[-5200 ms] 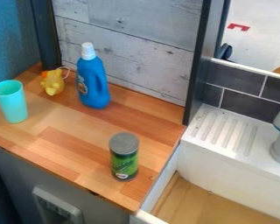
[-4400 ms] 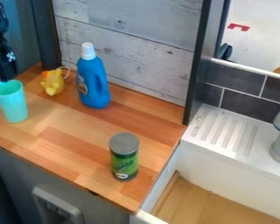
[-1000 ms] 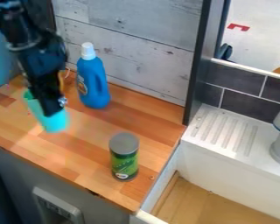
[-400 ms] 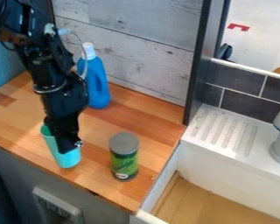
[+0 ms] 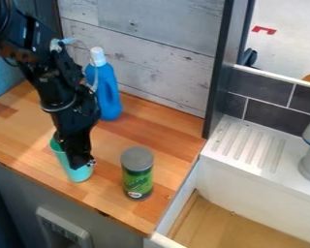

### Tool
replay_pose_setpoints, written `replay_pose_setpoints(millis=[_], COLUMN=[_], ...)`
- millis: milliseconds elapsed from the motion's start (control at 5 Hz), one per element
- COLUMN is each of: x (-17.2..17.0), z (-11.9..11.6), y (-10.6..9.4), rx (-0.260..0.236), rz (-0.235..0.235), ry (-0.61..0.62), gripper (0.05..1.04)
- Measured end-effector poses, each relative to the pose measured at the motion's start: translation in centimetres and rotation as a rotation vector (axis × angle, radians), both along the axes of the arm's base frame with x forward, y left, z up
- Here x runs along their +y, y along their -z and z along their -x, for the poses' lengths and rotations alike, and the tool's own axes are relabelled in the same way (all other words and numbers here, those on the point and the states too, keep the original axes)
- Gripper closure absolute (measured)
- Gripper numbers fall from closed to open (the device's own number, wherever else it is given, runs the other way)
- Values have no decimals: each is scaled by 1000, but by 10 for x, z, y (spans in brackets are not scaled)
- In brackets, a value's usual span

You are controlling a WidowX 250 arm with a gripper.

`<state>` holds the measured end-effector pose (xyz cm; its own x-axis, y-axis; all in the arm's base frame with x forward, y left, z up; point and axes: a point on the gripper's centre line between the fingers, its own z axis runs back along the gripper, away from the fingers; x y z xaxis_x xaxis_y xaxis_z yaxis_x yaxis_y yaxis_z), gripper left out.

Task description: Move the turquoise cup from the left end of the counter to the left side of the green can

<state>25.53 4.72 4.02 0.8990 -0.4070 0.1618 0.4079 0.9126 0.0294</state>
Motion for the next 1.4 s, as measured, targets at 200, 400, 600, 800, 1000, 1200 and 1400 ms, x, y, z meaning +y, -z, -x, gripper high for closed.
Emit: replay_pose_setpoints(millis=[200, 400, 600, 800, 1000, 1200, 1400], x=[-4, -3, 9, 13, 26, 51, 91], z=[-3, 2, -8, -12, -14, -31, -61], y=[0, -5, -40, -57, -76, -111, -116], rx=[-7, 30, 2, -11, -35, -115, -131], rz=[35, 84, 131, 146, 136, 109, 82], ry=[9, -19, -79, -95, -112, -148, -228], gripper=[949, 738, 442, 149, 72, 77, 80])
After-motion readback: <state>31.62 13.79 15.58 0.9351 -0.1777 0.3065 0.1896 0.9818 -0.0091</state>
